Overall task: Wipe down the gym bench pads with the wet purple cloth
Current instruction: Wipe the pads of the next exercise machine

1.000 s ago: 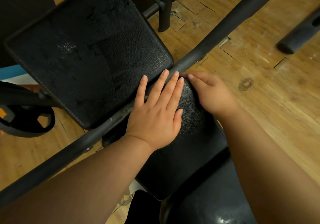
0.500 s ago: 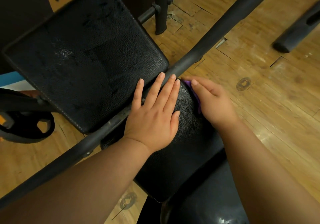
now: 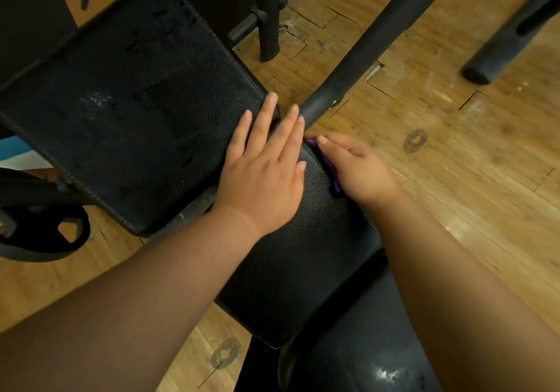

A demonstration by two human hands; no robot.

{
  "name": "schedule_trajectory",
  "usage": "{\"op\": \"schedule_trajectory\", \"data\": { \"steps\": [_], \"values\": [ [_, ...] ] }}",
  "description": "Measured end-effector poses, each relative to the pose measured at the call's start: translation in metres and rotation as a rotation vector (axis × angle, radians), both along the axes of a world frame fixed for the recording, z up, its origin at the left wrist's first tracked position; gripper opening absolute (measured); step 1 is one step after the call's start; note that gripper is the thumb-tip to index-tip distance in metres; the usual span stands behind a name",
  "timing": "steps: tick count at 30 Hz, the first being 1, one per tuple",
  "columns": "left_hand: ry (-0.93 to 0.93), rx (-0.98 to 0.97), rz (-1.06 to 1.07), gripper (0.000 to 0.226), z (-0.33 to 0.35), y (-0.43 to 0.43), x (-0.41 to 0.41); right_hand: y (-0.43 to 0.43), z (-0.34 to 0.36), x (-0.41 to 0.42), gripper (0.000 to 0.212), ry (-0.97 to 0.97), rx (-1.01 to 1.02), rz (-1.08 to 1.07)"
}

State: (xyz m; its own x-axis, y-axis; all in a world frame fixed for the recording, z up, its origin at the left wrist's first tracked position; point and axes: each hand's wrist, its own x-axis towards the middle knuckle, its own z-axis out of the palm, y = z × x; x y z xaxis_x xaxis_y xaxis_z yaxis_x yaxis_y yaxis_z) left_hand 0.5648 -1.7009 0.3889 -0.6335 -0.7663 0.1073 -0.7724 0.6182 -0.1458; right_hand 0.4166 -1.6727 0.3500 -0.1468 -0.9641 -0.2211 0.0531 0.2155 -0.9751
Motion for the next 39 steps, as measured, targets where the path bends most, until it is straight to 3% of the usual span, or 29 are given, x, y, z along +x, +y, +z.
{"op": "schedule_trajectory", "data": {
  "steps": [7,13,17,24,28,31,34,39],
  "values": [
    [-0.040,-0.032,0.018,0.061,-0.006,0.001,-0.004,-0.013,-0.003,-0.007,0.031,-0.161,0.068,0.110],
    [-0.037,-0.019,0.031,0.061,-0.008,0.001,-0.005,-0.014,-0.009,-0.002,0.025,0.000,-0.038,0.085],
    [-0.030,-0.024,0.031,0.061,-0.009,0.000,-0.005,-0.016,-0.013,-0.006,0.025,-0.066,0.008,0.123],
    [-0.024,-0.029,0.029,0.060,-0.011,0.001,-0.005,-0.014,-0.009,-0.007,0.030,0.048,-0.008,0.091],
    [-0.037,-0.020,0.029,0.061,-0.010,0.001,-0.006,-0.027,-0.003,-0.006,0.040,0.001,0.006,0.081],
    [-0.038,-0.024,0.030,0.061,-0.010,0.001,-0.005,-0.015,-0.007,-0.002,0.030,0.090,-0.070,0.086],
    [-0.027,-0.030,0.025,0.061,-0.011,0.001,-0.005,-0.003,-0.012,-0.002,0.040,0.167,-0.200,0.087],
    [-0.021,-0.033,0.020,0.060,-0.011,0.001,-0.005,-0.011,-0.010,-0.002,0.044,0.191,-0.207,0.137]
  ]
}}
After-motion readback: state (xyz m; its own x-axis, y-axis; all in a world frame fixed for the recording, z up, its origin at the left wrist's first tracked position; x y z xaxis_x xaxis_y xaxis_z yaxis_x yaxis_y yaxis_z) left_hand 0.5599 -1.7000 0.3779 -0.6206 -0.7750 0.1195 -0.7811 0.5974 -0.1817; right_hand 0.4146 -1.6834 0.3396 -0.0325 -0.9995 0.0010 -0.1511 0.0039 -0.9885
